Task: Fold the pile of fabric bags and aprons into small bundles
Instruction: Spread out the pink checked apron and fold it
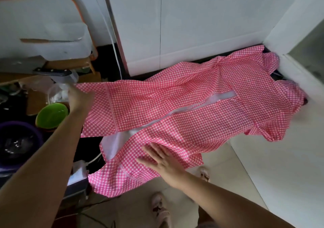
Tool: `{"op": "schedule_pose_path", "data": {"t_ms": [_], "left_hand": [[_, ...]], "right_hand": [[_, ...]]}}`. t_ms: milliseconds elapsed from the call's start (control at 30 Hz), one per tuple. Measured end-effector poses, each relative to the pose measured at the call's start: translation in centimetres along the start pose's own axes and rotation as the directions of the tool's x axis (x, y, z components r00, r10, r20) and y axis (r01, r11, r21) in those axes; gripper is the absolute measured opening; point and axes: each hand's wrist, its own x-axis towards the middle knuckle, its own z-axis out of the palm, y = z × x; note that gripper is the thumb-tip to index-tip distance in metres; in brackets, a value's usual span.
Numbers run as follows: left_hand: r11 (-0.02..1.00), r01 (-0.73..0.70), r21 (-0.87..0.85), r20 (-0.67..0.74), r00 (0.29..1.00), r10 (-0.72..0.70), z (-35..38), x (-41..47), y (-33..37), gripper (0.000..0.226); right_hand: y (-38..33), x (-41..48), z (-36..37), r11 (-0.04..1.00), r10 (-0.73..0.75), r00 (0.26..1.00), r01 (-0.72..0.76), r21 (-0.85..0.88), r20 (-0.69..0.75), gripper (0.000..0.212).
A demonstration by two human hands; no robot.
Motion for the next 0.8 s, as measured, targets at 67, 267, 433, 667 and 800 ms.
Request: {"op": "schedule_pose_path", "data": {"t_ms": [67, 267, 433, 667, 800], "left_hand": [[0.997, -0.041, 0.066, 0.088, 0.996, 0.035, 1.4, -1.8, -1.5, 0.087], [0.924, 0.278, 0.262, 0.102, 0.944, -0.313, 4.0, -4.1, -5.3, 0.108], [0.938, 0.239, 0.253, 0.269, 0.914, -0.305, 3.9, -3.8, -5.8, 0.081], [0.947, 0.182, 0.265, 0.18, 0.955, -0.234, 3.3, -4.8, -5.4, 0.068], [0.98, 0.134, 0.147, 0.083, 0.986, -0.147, 3.0, -4.9, -5.4, 0.055]], "right_hand": [[-0.1, 0.4, 0.5, 0.999, 0.006, 0.998, -0.003, 0.054, -0.066, 0.087], [1.9, 1.5, -1.3, 0.961, 0.124, 0.991, -0.134, 0.242, 0.056, 0.071], [1.0, 3.2, -3.9, 0.828, 0.418, 0.9, -0.321, 0.459, -0.124, 0.048], [-5.6, 3.9, -4.8, 0.734, 0.338, 0.941, -0.284, 0.617, 0.031, 0.061], [-9.4, 5.7, -5.4, 0.772, 0.402, 0.886, -0.463, 0.435, 0.23, 0.098]]}}
